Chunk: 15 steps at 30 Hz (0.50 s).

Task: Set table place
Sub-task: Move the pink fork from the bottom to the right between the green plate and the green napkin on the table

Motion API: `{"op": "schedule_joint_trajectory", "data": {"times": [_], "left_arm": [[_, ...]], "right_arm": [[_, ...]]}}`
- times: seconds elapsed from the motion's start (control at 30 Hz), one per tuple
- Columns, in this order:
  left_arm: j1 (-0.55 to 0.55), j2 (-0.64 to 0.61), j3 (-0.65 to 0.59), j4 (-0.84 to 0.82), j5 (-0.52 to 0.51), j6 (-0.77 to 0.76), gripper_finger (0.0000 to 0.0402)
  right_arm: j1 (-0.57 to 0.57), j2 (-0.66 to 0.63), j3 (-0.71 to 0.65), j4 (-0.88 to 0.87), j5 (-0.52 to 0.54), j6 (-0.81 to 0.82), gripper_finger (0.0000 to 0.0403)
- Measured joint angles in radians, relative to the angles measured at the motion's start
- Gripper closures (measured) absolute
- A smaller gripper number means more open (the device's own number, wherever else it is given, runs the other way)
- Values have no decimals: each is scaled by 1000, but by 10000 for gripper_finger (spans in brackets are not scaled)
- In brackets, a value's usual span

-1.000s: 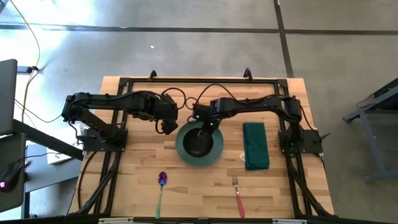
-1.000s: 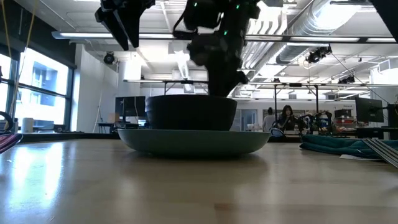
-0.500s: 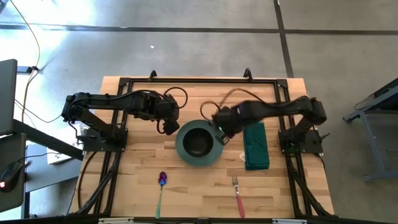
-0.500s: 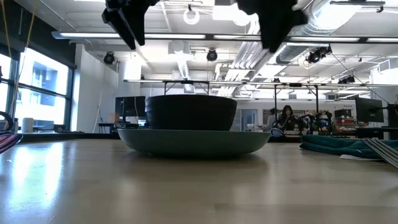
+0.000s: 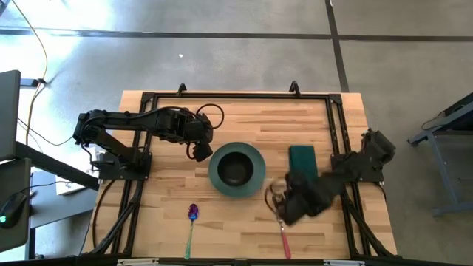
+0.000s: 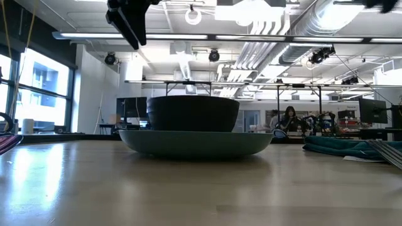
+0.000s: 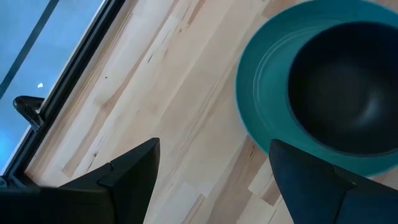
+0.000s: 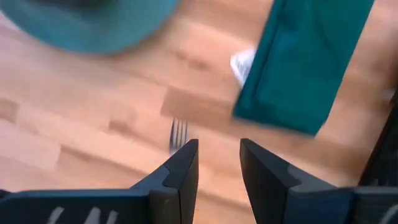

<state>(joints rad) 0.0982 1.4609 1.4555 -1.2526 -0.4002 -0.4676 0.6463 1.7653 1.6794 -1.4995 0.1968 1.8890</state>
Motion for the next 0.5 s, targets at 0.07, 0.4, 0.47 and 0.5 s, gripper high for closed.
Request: {"op": "schedule_joint_trajectory", "data": {"times": [0.07, 0.4, 0.47, 0.5], "left_arm": [[0, 0, 0, 7, 0, 3, 115], [0, 0, 0, 30, 40, 4, 114], [0, 0, 0, 30, 40, 8, 115], [0, 0, 0, 30, 41, 12, 115]], "right_arm": [[47, 40, 0, 45, -16, 64, 293], [141, 221, 0, 344, -117, 205, 293], [144, 252, 0, 353, -174, 207, 293], [145, 265, 0, 360, -196, 203, 293]]}}
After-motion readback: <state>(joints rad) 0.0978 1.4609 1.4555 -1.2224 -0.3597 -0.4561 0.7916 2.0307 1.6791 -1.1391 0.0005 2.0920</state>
